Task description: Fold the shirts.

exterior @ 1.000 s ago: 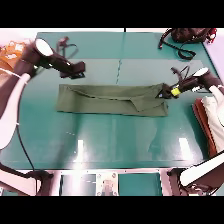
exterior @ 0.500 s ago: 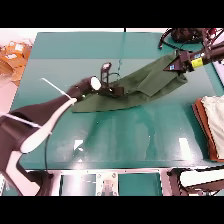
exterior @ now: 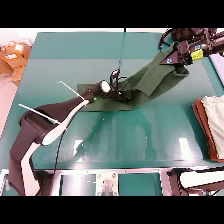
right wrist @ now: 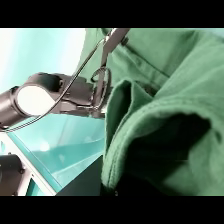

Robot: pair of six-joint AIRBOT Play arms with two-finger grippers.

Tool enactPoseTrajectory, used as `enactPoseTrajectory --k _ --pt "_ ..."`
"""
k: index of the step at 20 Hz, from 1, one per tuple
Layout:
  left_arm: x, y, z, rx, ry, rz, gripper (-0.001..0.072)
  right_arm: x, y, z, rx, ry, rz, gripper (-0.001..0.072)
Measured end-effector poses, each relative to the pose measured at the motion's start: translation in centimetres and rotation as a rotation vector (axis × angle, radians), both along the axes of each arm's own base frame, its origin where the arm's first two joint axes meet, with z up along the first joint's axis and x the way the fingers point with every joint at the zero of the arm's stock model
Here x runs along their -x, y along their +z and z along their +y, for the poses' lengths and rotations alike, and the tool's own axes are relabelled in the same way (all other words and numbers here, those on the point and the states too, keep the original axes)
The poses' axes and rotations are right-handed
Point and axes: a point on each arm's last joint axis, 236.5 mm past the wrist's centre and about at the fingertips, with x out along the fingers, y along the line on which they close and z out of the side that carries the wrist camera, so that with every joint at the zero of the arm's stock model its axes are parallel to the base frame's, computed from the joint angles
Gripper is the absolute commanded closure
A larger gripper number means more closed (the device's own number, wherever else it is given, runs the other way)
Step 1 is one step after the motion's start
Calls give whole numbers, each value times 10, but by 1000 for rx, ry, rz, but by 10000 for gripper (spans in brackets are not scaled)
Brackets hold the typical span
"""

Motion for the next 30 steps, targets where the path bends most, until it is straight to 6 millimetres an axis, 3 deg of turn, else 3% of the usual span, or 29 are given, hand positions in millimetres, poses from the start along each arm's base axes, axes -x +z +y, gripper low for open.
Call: enactPoseTrajectory --k 3,7,11,14,15,17,18,20,21,23,25,27,30 --pt "-4 24 26 2 -72 29 684 -4 -7 6 -10 -1 18 697" --pt "-26 90 98 -31 -157 0 684 -10 -13 38 -29 0 29 697" --pt "-53 165 198 -104 -128 -89 684 -12 -19 110 -62 28 24 697" --pt "-61 205 263 -144 -61 -143 684 -15 -37 188 -100 41 25 696" --pt "-61 212 280 -153 -44 -152 684 -14 -48 214 -110 44 32 639" --pt "-62 217 313 -179 -10 -151 684 -13 -79 272 -131 40 37 291" --pt "-61 220 325 -185 1 -151 684 -11 -99 301 -136 37 41 194" --pt "-58 216 339 -193 7 -134 684 -6 -139 343 -136 16 46 194" --pt "-57 215 346 -199 16 -129 684 -6 -153 355 -134 3 43 194" --pt "-56 213 353 -206 16 -125 684 -14 -170 360 -132 -31 40 194" --pt "-54 212 355 -207 13 -122 684 -30 -171 342 -129 -67 48 194" --pt "-54 210 359 -213 16 -118 684 -49 -165 305 -113 -96 66 194" --pt "-53 211 359 -212 12 -117 684 -74 -160 217 -27 -134 99 194"
